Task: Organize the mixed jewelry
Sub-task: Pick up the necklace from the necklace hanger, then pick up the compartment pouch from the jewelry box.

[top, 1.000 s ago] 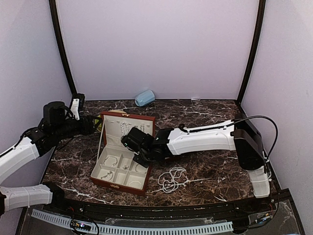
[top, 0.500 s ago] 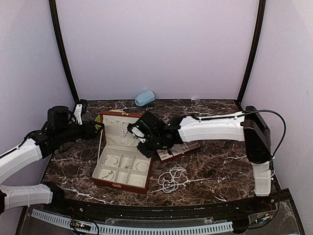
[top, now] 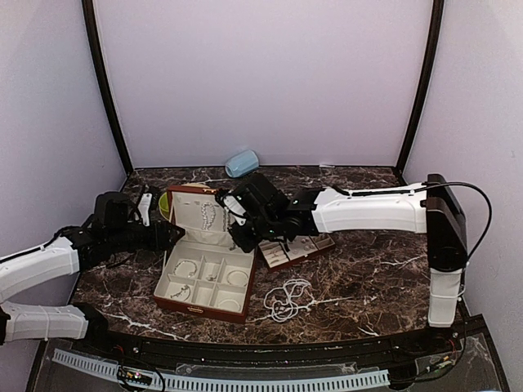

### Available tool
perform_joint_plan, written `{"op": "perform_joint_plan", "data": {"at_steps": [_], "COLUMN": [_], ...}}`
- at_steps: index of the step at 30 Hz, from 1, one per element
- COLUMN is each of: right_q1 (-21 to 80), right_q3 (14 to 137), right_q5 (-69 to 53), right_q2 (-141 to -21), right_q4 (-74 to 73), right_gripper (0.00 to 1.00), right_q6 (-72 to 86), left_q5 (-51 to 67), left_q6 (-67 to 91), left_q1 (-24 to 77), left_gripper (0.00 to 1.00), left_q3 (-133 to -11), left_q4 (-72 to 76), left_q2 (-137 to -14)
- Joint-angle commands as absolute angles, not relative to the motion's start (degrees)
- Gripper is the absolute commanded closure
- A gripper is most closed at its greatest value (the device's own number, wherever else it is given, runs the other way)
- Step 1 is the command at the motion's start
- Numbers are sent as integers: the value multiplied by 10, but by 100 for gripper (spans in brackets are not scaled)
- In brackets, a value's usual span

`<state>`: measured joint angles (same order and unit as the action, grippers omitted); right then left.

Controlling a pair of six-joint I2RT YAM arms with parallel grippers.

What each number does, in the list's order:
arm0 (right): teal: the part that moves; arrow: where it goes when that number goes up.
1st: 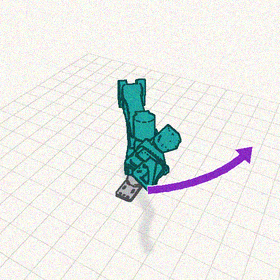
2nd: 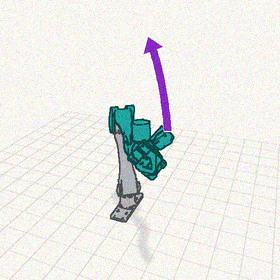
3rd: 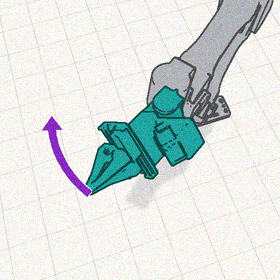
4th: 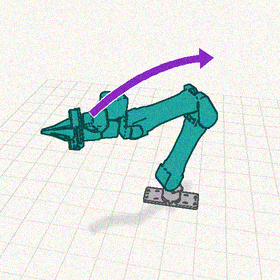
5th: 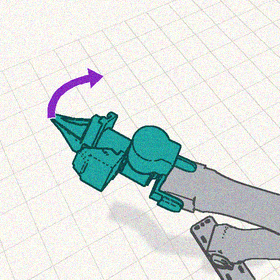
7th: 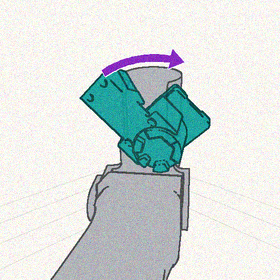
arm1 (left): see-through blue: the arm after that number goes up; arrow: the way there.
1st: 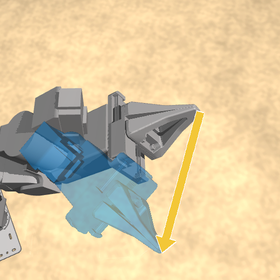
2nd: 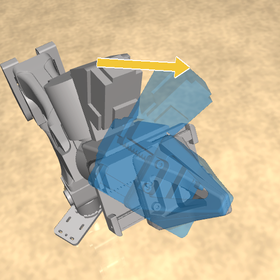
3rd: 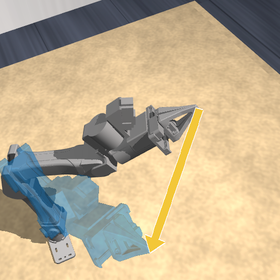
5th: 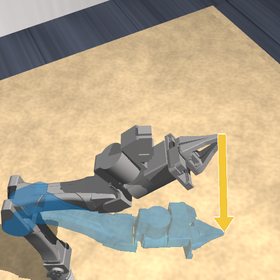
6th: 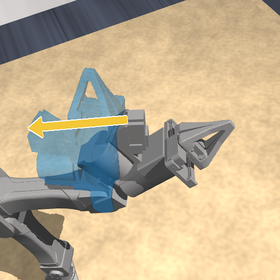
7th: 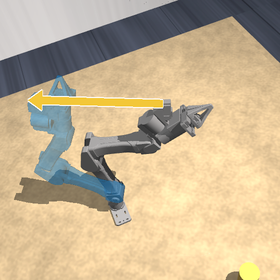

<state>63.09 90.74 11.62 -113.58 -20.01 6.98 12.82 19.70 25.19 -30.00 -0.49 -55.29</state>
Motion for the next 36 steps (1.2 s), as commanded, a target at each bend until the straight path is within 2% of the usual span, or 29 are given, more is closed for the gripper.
{"op": "perform_joint_plan", "data": {"at_steps": [1, 17, 23, 29, 36], "right_q1": [630, 632, 636, 636, 637], "right_q3": [917, 930, 918, 919, 912], "right_q5": [145, 181, 196, 194, 179], "right_q2": [-1113, -1075, -1064, -1059, -1053], "right_q4": [-170, -141, -127, -128, -119], "right_gripper": [98, 98, 98, 98, 98], "right_q6": [69, 38, 32, 34, 39], "left_q5": [112, 125, 85, 23, -68], "left_q6": [193, 184, 84, -54, -159], "left_q1": [304, 376, 413, 455, 485], "left_gripper": [47, 50, 50, 49, 47], "left_q3": [-289, -270, -261, -231, -228], "left_q4": [27, 179, 262, 406, 473], "left_q2": [-566, -668, -704, -750, -811]}}
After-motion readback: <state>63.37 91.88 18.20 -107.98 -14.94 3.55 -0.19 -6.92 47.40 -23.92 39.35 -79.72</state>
